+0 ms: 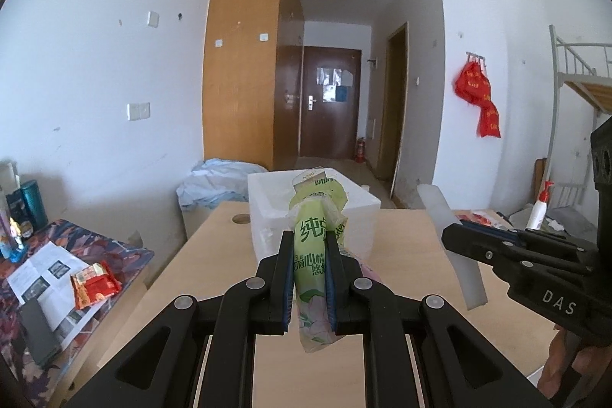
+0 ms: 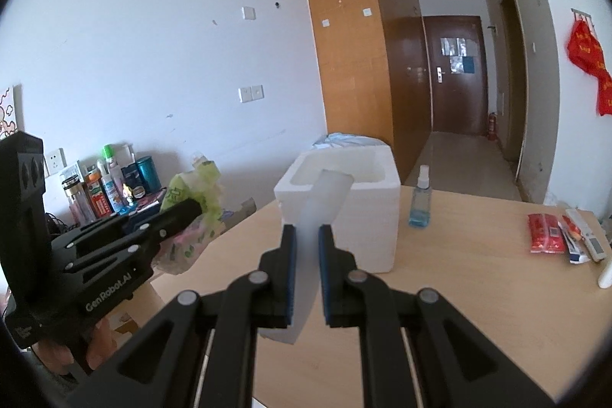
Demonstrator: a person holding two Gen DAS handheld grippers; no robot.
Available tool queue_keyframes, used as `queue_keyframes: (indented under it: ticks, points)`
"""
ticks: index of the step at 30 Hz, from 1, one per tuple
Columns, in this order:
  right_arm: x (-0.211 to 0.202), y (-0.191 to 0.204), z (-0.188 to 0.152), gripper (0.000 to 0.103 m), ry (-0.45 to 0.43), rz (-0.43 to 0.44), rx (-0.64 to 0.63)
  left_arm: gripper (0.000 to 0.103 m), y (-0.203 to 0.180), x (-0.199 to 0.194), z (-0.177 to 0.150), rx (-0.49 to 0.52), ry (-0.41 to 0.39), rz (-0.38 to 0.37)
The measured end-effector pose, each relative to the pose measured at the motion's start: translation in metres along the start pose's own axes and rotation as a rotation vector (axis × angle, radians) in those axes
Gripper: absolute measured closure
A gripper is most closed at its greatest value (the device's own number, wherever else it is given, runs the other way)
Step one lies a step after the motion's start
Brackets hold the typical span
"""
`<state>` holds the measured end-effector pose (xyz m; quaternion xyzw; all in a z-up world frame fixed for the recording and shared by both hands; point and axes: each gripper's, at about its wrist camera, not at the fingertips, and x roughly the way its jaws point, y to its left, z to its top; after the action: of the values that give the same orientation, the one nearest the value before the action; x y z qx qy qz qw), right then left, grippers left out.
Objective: Organize soft objects
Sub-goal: 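Carry the tissue packet with the left tool over the foam box while the right tool carries the stick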
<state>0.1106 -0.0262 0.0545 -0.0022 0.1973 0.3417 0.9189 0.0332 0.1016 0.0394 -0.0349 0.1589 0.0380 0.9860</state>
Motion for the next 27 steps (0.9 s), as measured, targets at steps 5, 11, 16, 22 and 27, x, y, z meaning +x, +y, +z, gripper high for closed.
queue_keyframes:
  ticks: [5,11,16,22,27]
  points:
    - [0.002,-0.002,0.003,0.089,0.002,-0.005,-0.002,0.088,-0.004,0.004,0.005,-0.001,0.001,-0.003]
    - [0.009,-0.004,0.011,0.089,-0.001,-0.014,0.0,0.088,-0.004,0.015,0.012,0.004,-0.003,-0.01]
    - [0.023,-0.007,0.021,0.089,0.012,-0.014,0.0,0.088,-0.001,0.029,0.022,0.008,-0.007,-0.019]
    - [0.043,-0.015,0.035,0.089,0.016,-0.02,0.003,0.088,0.004,0.053,0.033,0.002,0.006,-0.023]
    - [0.059,-0.023,0.045,0.089,0.015,-0.028,0.011,0.088,0.007,0.078,0.043,-0.002,0.026,-0.031]
